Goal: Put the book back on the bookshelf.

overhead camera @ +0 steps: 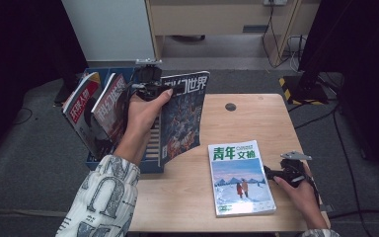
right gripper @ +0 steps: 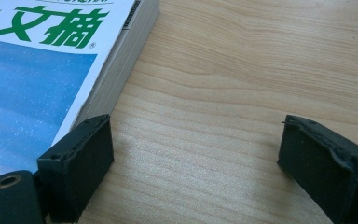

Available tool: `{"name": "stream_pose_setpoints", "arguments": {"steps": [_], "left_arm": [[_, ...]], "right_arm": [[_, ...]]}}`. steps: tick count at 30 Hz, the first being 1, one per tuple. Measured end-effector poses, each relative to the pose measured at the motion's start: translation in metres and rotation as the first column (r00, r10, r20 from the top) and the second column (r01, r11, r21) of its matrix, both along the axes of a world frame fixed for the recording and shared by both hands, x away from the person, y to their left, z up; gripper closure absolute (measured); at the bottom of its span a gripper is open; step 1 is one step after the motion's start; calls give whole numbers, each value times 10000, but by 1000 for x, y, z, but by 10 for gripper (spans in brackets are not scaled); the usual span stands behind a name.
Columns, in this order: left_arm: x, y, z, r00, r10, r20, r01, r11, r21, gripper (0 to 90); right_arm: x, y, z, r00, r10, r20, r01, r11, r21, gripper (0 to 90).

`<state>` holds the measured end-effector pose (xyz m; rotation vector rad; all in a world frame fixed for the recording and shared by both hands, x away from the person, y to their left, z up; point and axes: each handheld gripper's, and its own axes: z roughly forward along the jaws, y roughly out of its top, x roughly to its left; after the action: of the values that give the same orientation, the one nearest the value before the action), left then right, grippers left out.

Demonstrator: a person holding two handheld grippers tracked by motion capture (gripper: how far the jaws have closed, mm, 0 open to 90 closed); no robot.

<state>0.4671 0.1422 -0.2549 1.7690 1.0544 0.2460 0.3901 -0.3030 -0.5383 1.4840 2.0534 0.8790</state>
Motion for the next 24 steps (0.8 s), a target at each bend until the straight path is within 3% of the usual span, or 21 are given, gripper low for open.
{"name": "stream_pose_setpoints", "arguments": {"steps": [24], "left_arm": [[-4,19,3,9997,237,27,-237,9997,-78,822]], "right_arm": [[0,1,0,10000,-57,6,57,10000,34,100]]}}
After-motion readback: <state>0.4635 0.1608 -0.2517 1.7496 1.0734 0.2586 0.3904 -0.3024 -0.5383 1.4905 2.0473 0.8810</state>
